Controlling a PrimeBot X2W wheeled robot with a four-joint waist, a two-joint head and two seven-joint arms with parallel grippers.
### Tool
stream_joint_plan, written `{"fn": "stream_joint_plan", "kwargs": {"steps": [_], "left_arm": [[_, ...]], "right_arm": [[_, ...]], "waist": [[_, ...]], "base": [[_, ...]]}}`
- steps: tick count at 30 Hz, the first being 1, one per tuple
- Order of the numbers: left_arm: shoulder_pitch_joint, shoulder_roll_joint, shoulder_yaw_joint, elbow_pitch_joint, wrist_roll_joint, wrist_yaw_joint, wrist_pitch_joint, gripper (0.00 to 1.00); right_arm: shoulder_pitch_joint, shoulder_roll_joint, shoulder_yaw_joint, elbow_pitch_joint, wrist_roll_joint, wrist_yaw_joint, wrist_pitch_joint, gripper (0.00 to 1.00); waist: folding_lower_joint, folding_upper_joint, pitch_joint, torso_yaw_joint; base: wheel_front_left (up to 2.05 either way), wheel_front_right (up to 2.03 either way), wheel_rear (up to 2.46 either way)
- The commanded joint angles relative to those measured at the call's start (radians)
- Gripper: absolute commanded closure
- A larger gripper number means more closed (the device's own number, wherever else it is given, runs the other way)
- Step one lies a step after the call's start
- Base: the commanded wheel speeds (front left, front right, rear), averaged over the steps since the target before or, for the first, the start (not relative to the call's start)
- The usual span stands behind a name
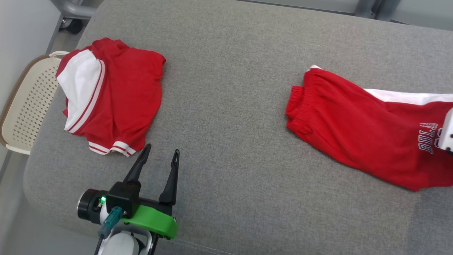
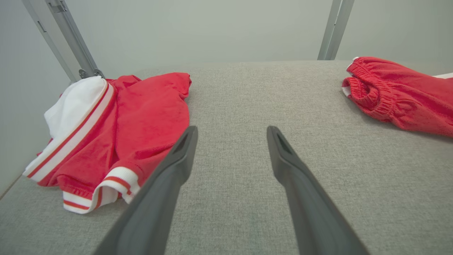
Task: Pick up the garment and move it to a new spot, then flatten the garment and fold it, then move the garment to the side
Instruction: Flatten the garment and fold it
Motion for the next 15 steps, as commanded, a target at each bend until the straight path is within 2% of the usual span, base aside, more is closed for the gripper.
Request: {"fn": "stream_joint_plan", "kwargs": {"steps": [1,6,11,15], "left_arm": [[-0.015,-0.006,0.001,0.003,-0.002,-0.005,-0.004,0.0],[-0.019,-0.017,-0.011,0.014,-0.002,-0.006,-0.002,0.0],[-0.008,-0.026,-0.013,0.022,-0.004,-0.009,-0.002,0.0],[-0.008,-0.033,-0.016,0.029,-0.008,-0.012,-0.002,0.0]], "right_arm": [[0.024,-0.034,-0.009,-0.016,-0.013,-0.002,0.006,1.0],[0.043,-0.096,0.003,-0.07,-0.031,-0.001,0.062,1.0],[-0.006,-0.08,0.081,-0.113,0.021,-0.001,0.108,1.0],[-0.047,-0.05,0.195,-0.092,0.064,-0.001,0.125,1.0]], "waist": [[-0.0001,0.0,-0.011,0.01],[-0.0001,0.0,-0.037,0.035],[-0.0001,0.0,-0.05,0.053],[-0.0001,0.0,-0.058,0.085]], "base": [[0.0,0.0,0.0],[0.0,0.0,0.0],[0.0,0.0,0.0],[0.0,0.0,0.0]]}}
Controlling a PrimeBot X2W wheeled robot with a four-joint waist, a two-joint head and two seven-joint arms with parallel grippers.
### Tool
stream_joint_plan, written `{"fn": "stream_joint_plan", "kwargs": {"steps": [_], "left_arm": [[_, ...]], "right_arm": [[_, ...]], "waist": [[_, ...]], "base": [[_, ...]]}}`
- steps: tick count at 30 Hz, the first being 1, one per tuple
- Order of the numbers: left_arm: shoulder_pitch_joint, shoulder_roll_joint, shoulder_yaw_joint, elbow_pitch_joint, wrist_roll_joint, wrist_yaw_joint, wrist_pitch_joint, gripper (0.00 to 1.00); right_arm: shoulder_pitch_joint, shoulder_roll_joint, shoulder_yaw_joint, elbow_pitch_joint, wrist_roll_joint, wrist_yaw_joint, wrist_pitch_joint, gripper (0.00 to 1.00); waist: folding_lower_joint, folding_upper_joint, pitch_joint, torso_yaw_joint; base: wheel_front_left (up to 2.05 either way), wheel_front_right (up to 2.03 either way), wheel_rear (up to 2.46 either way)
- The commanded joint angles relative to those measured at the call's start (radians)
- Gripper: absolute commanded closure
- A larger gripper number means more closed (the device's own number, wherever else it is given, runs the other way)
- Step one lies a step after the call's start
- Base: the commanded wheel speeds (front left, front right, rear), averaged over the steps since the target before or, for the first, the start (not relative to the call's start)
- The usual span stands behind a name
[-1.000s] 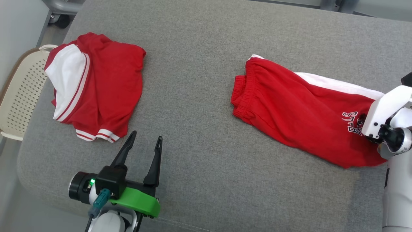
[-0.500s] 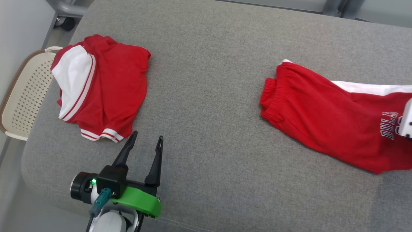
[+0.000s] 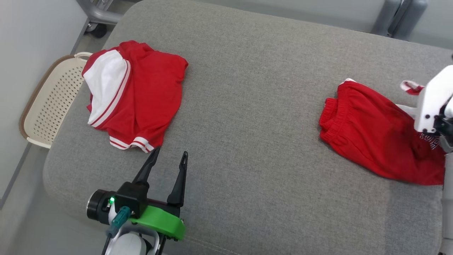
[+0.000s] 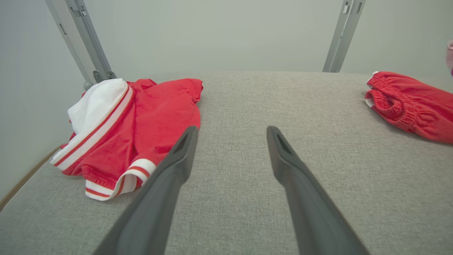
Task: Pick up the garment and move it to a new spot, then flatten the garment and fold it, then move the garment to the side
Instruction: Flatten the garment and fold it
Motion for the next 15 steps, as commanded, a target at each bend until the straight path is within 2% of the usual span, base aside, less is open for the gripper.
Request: {"fn": "stream_joint_plan", "kwargs": {"steps": [1,8,15], "left_arm": [[-0.003,-0.003,0.002,0.003,-0.004,-0.004,0.0,0.0],[0.007,-0.011,0.002,0.005,-0.006,-0.007,0.0,0.0],[0.011,-0.016,-0.001,0.006,-0.003,-0.01,0.0,0.0]], "right_arm": [[-0.017,0.005,0.025,0.01,0.014,-0.001,0.0,1.0],[-0.059,0.049,0.106,0.099,0.038,-0.001,-0.032,1.0],[-0.118,0.101,0.092,0.215,0.004,-0.001,-0.106,1.0]], "waist": [[0.0,0.0,-0.006,0.022],[0.0,0.0,-0.002,0.064],[0.0,0.0,0.008,0.094]], "base": [[0.0,0.0,0.0],[0.0,0.0,0.0],[0.0,0.0,0.0]]}}
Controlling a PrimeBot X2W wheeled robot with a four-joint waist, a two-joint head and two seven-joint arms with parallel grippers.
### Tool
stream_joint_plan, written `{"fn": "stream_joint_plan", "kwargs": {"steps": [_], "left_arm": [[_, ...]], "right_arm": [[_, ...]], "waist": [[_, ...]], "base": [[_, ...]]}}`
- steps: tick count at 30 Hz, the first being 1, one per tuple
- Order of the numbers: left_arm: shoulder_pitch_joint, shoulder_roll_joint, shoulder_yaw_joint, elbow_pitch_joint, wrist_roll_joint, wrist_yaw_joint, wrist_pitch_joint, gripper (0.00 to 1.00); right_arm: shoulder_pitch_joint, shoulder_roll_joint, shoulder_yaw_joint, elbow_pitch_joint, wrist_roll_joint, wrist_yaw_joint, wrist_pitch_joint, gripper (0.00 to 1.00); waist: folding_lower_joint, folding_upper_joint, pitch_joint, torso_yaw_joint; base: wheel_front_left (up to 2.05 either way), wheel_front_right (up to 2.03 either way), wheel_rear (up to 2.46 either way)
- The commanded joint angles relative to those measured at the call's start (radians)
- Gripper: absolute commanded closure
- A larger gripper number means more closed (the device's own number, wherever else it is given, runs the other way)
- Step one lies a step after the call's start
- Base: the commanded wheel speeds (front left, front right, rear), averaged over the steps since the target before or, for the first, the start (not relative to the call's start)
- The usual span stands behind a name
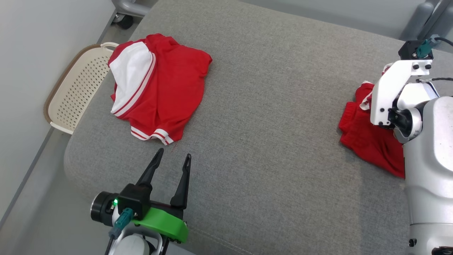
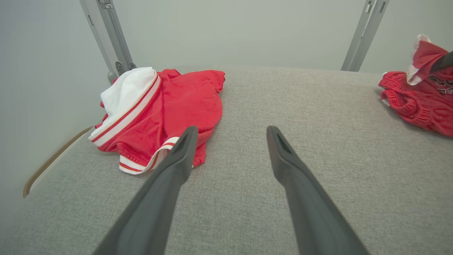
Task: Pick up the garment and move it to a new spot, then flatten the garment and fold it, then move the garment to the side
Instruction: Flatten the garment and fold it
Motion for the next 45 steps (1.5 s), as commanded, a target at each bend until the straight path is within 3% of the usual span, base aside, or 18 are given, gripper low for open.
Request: {"fn": "stream_joint_plan", "kwargs": {"steps": [1,8,9,10,15,22,28,34,40,45], "left_arm": [[0.002,-0.004,-0.002,0.0,0.0,-0.002,0.0,0.0],[-0.001,-0.008,-0.01,0.005,-0.004,-0.005,0.0,0.0],[-0.001,-0.009,-0.011,0.005,-0.005,-0.005,0.0,0.0],[-0.001,-0.009,-0.01,0.005,-0.006,-0.005,0.0,0.0],[0.011,-0.01,0.004,0.009,-0.005,0.004,0.0,0.0],[0.022,-0.002,0.019,0.006,0.01,0.003,0.0,0.0],[0.029,0.003,0.021,0.006,0.017,-0.003,0.0,0.0],[0.03,0.004,0.02,0.008,0.019,-0.007,0.0,0.0],[0.024,0.002,0.018,0.007,0.021,-0.008,0.0,0.0],[0.029,0.002,0.023,0.005,0.019,-0.008,0.0,0.0]], "right_arm": [[-0.017,0.009,-0.004,0.028,-0.015,-0.001,-0.016,1.0],[-0.034,0.029,0.001,0.12,-0.046,-0.001,-0.049,1.0],[-0.038,0.031,0.011,0.127,-0.041,-0.001,-0.06,0.63],[-0.042,0.032,0.008,0.135,-0.031,-0.001,-0.067,0.0],[-0.056,0.028,0.039,0.13,0.019,-0.001,-0.086,0.0],[-0.05,-0.012,0.064,0.012,0.154,-0.001,-0.105,0.0],[0.044,-0.102,0.095,-0.114,0.156,-0.001,-0.149,0.0],[0.177,-0.142,0.087,-0.202,0.17,-0.001,-0.21,0.0],[0.268,-0.17,0.056,-0.202,0.141,-0.001,-0.283,0.0],[0.32,-0.183,0.093,-0.177,0.158,-0.001,-0.323,0.0]], "waist": [[0.0,0.0,0.006,0.013],[0.0,0.0,0.012,0.033],[0.0,0.0,0.013,0.034],[0.0,0.0,0.013,0.033],[0.0,0.0,-0.001,0.016],[0.0,0.0,-0.034,-0.042],[0.0,0.0,-0.061,-0.089],[0.0,0.0,-0.071,-0.12],[0.0,0.0,-0.065,-0.126],[0.0,0.0,-0.058,-0.123]], "base": [[0.0,0.0,0.0],[0.0,0.0,0.0],[0.0,0.0,0.0],[0.0,0.0,0.0],[0.0,0.0,0.0],[0.0,0.0,0.0],[0.0,0.0,0.0],[0.0,0.0,0.0],[0.0,0.0,0.0],[0.0,0.0,0.0]]}}
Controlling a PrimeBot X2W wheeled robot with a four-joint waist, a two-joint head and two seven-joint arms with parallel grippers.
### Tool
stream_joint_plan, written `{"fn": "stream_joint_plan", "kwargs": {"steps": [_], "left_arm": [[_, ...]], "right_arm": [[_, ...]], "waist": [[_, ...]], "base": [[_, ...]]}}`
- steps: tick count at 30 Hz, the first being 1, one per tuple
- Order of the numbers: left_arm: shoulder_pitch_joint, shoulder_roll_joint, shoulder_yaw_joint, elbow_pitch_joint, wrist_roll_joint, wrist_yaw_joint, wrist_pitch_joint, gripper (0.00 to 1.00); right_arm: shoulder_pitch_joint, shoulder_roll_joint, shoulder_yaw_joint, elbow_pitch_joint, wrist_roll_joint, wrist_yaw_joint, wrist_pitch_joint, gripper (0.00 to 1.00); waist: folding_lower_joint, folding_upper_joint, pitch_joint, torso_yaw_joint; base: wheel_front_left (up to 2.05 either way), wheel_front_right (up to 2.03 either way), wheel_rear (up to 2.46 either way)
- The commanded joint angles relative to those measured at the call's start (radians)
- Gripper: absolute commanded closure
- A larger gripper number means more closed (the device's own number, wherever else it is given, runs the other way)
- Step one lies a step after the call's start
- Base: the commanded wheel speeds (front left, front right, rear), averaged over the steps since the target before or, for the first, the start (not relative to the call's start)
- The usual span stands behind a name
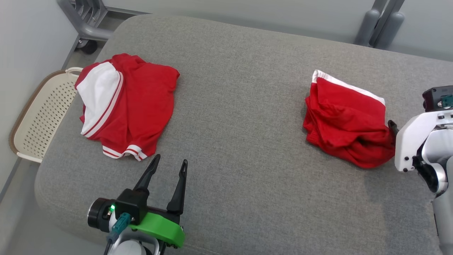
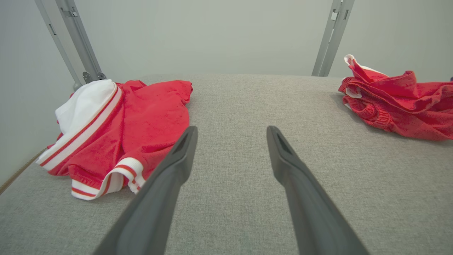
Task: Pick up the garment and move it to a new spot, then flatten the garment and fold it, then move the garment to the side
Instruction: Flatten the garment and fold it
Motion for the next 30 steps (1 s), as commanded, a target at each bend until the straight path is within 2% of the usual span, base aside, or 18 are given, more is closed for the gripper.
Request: {"fn": "stream_joint_plan", "kwargs": {"steps": [1,3,4,5,6,20,26,27,28,29,30], "left_arm": [[0.005,0.004,0.004,-0.003,0.007,0.0,0.0,0.0],[0.007,0.004,0.007,-0.004,0.006,0.0,0.0,0.0],[0.006,0.003,0.008,-0.004,0.005,-0.001,0.0,0.0],[0.005,0.003,0.008,-0.004,0.005,-0.001,0.0,0.0],[0.003,0.003,0.008,-0.003,0.005,-0.001,0.0,0.0],[-0.006,-0.001,0.02,0.003,0.002,-0.004,0.0,0.0],[-0.005,-0.002,0.02,0.002,0.002,-0.004,0.0,0.0],[-0.003,-0.002,0.022,0.001,0.003,-0.003,0.0,0.0],[0.0,-0.002,0.023,0.001,0.004,-0.003,0.0,0.0],[0.003,-0.002,0.024,0.002,0.005,-0.003,0.0,0.0],[0.01,-0.002,0.028,0.002,0.006,-0.002,0.0,0.0]], "right_arm": [[0.017,-0.002,0.008,0.009,0.006,-0.001,-0.012,0.0],[0.021,-0.005,0.019,0.022,0.005,-0.001,-0.029,0.0],[0.02,-0.009,0.025,0.031,-0.003,-0.001,-0.038,0.2],[0.018,-0.01,0.03,0.04,-0.008,-0.001,-0.048,0.7],[0.015,-0.008,0.039,0.049,-0.011,-0.001,-0.057,1.0],[-0.039,0.065,0.225,0.145,0.032,-0.001,-0.092,1.0],[-0.078,0.095,0.268,0.194,0.041,-0.001,-0.105,1.0],[-0.085,0.092,0.267,0.195,0.034,-0.001,-0.106,0.84],[-0.089,0.085,0.265,0.194,0.026,-0.001,-0.108,0.58],[-0.09,0.079,0.255,0.193,0.018,-0.001,-0.105,0.45],[-0.093,0.061,0.232,0.184,-0.014,-0.001,-0.088,0.0]], "waist": [[0.0,0.0,0.003,0.001],[0.0,0.0,0.008,0.001],[0.0,0.0,0.01,0.002],[0.0,0.0,0.013,0.003],[0.0,0.0,0.014,0.004],[0.0,0.0,0.02,0.015],[0.0,0.0,0.018,0.028],[0.0,0.0,0.016,0.03],[0.0,0.0,0.014,0.032],[0.0,0.0,0.011,0.034],[0.0,0.0,0.005,0.036]], "base": [[0.0,0.0,0.0],[0.0,0.0,0.0],[0.0,0.0,0.0],[0.0,0.0,0.0],[0.0,0.0,0.0],[0.0,0.0,0.0],[0.0,0.0,0.0],[0.0,0.0,0.0],[0.0,0.0,0.0],[0.0,0.0,0.0],[0.0,0.0,0.0]]}}
